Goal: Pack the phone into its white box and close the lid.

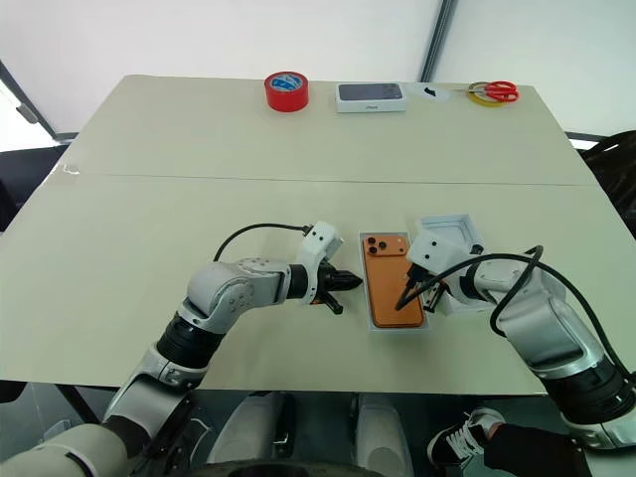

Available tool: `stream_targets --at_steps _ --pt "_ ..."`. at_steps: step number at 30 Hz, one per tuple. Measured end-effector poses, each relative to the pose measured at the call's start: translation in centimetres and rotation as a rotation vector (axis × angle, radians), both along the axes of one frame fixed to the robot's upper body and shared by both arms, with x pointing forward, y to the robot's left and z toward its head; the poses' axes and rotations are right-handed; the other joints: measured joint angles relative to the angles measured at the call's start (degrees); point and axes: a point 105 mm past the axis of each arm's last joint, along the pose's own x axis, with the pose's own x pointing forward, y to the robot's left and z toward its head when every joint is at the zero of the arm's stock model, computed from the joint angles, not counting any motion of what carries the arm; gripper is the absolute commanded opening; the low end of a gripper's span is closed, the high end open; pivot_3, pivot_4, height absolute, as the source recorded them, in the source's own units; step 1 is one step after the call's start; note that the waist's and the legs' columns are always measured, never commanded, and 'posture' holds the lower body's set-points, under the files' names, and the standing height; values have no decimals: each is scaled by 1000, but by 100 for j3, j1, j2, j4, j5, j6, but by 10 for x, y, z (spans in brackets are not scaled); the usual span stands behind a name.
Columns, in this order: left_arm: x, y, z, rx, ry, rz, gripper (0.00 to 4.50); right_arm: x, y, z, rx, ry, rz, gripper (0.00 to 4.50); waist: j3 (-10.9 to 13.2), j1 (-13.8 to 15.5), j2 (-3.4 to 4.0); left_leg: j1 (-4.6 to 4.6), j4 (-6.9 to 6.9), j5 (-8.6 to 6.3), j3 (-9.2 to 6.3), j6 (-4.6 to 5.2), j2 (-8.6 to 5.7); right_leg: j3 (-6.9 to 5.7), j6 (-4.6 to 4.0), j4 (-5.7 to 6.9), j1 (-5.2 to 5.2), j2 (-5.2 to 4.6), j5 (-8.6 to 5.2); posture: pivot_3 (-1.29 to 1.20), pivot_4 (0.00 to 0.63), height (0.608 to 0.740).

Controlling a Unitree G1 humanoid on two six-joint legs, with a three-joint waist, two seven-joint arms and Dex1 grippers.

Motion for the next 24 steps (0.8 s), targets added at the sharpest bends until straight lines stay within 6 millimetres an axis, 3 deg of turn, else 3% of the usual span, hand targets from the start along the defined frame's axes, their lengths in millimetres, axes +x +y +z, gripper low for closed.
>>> stream_targets --at_steps 1,3,5,8,15,20,24 --pt "1 2 1 -7 0 3 67 -2 -2 3 10 9 0 0 0 -2 0 0 0 0 0 0 0 0 -2 0 -1 0 1 0 150 732" --pt "2 11 4 -16 -8 22 0 -7 -7 12 44 33 -8 559 1 -14 1 -1 -1 0 2 1 3 0 -2 0 -3 2 1 0 150 732" --pt "2 23 5 -25 -11 45 0 -10 -14 24 77 47 -21 1328 1 -26 2 2 -1 -1 3 1 7 1 -2 3 -4 5 1 0 150 732" --pt "1 42 5 -31 -19 81 0 -11 -19 37 103 36 -35 2870 1 -20 2 4 -1 0 1 0 16 0 7 4 -4 15 -5 0 150 732" --pt "-6 75 24 -2 -285 16 0 6 -23 37 208 82 -228 2870 1 -16 4 1 -1 0 7 0 18 3 -12 2 -10 14 5 0 150 732" --pt "-32 72 46 -43 -466 -199 0 13 -28 24 234 167 -358 2870 2 9 7 -16 0 -1 10 1 4 4 -13 -3 -19 -5 5 0 150 732" --pt "-43 70 49 -35 -547 -309 0 17 -27 17 248 203 -415 2870 2 -9 7 -17 0 -3 11 4 5 3 -12 -4 -19 -1 5 0 150 732"
